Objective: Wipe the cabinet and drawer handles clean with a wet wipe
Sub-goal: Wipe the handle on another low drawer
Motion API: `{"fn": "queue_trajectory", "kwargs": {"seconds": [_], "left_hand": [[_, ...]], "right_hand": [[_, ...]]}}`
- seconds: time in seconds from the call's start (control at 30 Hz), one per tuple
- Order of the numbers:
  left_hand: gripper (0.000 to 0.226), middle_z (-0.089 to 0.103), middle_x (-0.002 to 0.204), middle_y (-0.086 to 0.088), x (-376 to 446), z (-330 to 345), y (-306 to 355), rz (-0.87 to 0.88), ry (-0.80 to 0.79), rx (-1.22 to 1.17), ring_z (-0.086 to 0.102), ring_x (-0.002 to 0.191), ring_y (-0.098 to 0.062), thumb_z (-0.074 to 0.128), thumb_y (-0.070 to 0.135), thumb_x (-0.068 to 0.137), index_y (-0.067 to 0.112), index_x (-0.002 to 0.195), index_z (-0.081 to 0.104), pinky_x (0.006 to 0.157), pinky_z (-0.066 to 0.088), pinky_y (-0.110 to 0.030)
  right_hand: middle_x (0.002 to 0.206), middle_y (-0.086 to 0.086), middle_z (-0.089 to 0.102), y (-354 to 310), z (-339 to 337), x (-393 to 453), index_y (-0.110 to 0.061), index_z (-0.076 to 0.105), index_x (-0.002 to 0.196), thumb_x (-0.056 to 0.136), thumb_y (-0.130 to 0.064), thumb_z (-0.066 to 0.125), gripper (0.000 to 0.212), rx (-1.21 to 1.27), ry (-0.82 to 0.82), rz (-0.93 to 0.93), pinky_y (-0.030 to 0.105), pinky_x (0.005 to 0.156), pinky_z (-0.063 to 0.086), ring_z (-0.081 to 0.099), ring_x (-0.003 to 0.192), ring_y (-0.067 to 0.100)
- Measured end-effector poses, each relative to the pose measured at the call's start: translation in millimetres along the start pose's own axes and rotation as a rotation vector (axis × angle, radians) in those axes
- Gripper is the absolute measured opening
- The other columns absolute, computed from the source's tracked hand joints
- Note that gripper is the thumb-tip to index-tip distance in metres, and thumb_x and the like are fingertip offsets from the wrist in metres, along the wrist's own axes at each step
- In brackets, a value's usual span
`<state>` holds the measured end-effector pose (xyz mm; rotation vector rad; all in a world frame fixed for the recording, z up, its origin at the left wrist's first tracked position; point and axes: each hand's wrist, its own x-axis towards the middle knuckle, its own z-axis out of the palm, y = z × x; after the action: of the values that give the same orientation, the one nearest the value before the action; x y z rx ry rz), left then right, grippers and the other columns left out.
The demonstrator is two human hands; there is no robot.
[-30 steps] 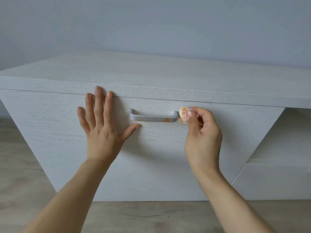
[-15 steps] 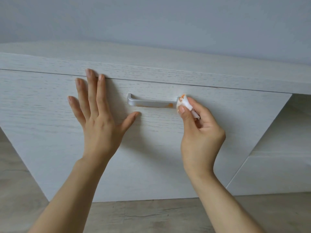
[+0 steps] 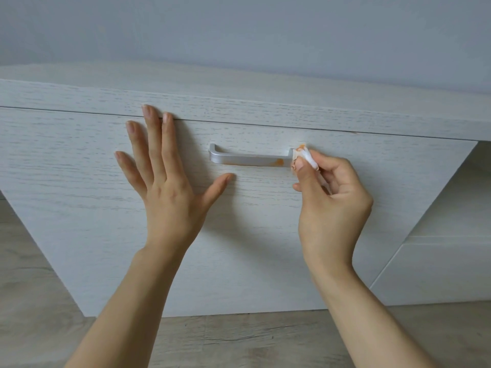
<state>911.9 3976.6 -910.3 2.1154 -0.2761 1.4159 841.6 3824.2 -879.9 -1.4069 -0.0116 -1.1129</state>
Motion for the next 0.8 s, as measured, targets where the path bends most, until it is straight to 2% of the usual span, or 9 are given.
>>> {"fn": "queue_trajectory", "kwargs": {"seconds": [0.03,0.1,0.2,0.27,0.37,0.5,0.6,0.73,0.8], "left_hand": [[0.102,0.009,0.156,-0.020,0.1,0.0,0.0,0.003,0.002,0.001,-0.003,0.142,-0.037,0.061,0.062,0.081,0.009,0.150,0.008,0.111,-0.007,-0.054],[0.103,0.009,0.156,-0.021,0.3,0.4,-0.1,0.008,0.004,0.001,-0.003,0.142,-0.037,0.061,0.062,0.082,0.007,0.150,0.008,0.111,-0.007,-0.054],[0.103,0.010,0.155,-0.022,0.3,1.2,0.0,0.010,0.009,-0.002,-0.002,0.141,-0.038,0.061,0.062,0.082,0.005,0.150,0.009,0.110,-0.006,-0.055],[0.103,0.010,0.155,-0.024,0.3,1.4,-0.2,0.016,0.012,0.003,-0.002,0.141,-0.039,0.062,0.061,0.082,0.004,0.149,0.009,0.110,-0.005,-0.057],[0.102,0.011,0.154,-0.025,0.7,1.1,-0.1,0.024,0.013,0.017,-0.001,0.141,-0.040,0.060,0.062,0.083,0.002,0.149,0.010,0.110,-0.004,-0.058],[0.102,0.011,0.155,-0.024,-1.0,0.9,-0.3,0.022,0.007,0.008,-0.001,0.141,-0.039,0.060,0.062,0.082,0.004,0.149,0.009,0.110,-0.005,-0.057],[0.103,0.012,0.155,-0.025,-1.1,1.9,0.6,0.019,0.013,0.013,0.000,0.141,-0.039,0.062,0.061,0.082,0.003,0.149,0.010,0.110,-0.004,-0.058],[0.103,0.012,0.155,-0.025,-0.6,1.9,0.5,0.016,0.019,0.017,0.000,0.141,-0.039,0.061,0.062,0.082,0.003,0.149,0.010,0.110,-0.003,-0.058],[0.103,0.011,0.155,-0.024,-0.8,1.6,0.2,0.015,0.015,0.010,-0.001,0.141,-0.039,0.061,0.062,0.082,0.004,0.149,0.009,0.110,-0.004,-0.057]], "right_hand": [[0.090,-0.007,0.072,0.5,-0.2,-0.4,-0.013,0.069,0.093,0.087,-0.008,0.066,0.009,0.024,-0.005,-0.004,0.035,0.077,0.058,0.069,0.082,0.004],[0.091,-0.002,0.073,1.3,0.1,-2.7,-0.010,0.071,0.097,0.087,-0.013,0.066,0.012,0.032,0.002,-0.012,0.026,0.077,0.056,0.069,0.082,0.004],[0.094,0.002,0.073,0.5,1.2,-6.7,-0.013,0.072,0.094,0.084,-0.006,0.069,0.012,0.046,-0.013,-0.057,0.022,0.080,0.052,0.070,0.090,0.010],[0.092,-0.001,0.073,0.1,5.0,-4.2,-0.014,0.071,0.093,0.082,-0.002,0.070,0.016,0.015,-0.004,-0.099,0.022,0.081,0.051,0.070,0.089,0.010],[0.085,-0.009,0.070,3.0,9.6,1.9,-0.014,0.070,0.098,0.084,-0.005,0.068,0.017,0.009,0.057,-0.094,0.013,0.075,0.049,0.068,0.080,-0.002],[0.093,-0.006,0.066,5.5,6.2,-5.4,-0.013,0.067,0.103,0.085,-0.004,0.066,0.020,-0.134,0.031,-0.266,0.016,0.082,0.049,0.064,0.087,-0.005],[0.096,-0.002,0.069,8.4,7.6,-7.1,-0.017,0.067,0.104,0.085,-0.007,0.067,0.022,-0.096,0.008,-0.213,0.026,0.083,0.051,0.067,0.087,0.005],[0.093,-0.003,0.068,8.1,9.2,-6.9,-0.011,0.070,0.102,0.083,-0.010,0.069,0.020,-0.149,0.026,-0.257,0.022,0.080,0.051,0.067,0.084,0.008],[0.093,0.001,0.069,8.2,6.7,-5.5,-0.009,0.072,0.099,0.083,-0.008,0.070,0.017,-0.167,0.047,-0.280,0.024,0.079,0.053,0.068,0.084,0.010]]}}
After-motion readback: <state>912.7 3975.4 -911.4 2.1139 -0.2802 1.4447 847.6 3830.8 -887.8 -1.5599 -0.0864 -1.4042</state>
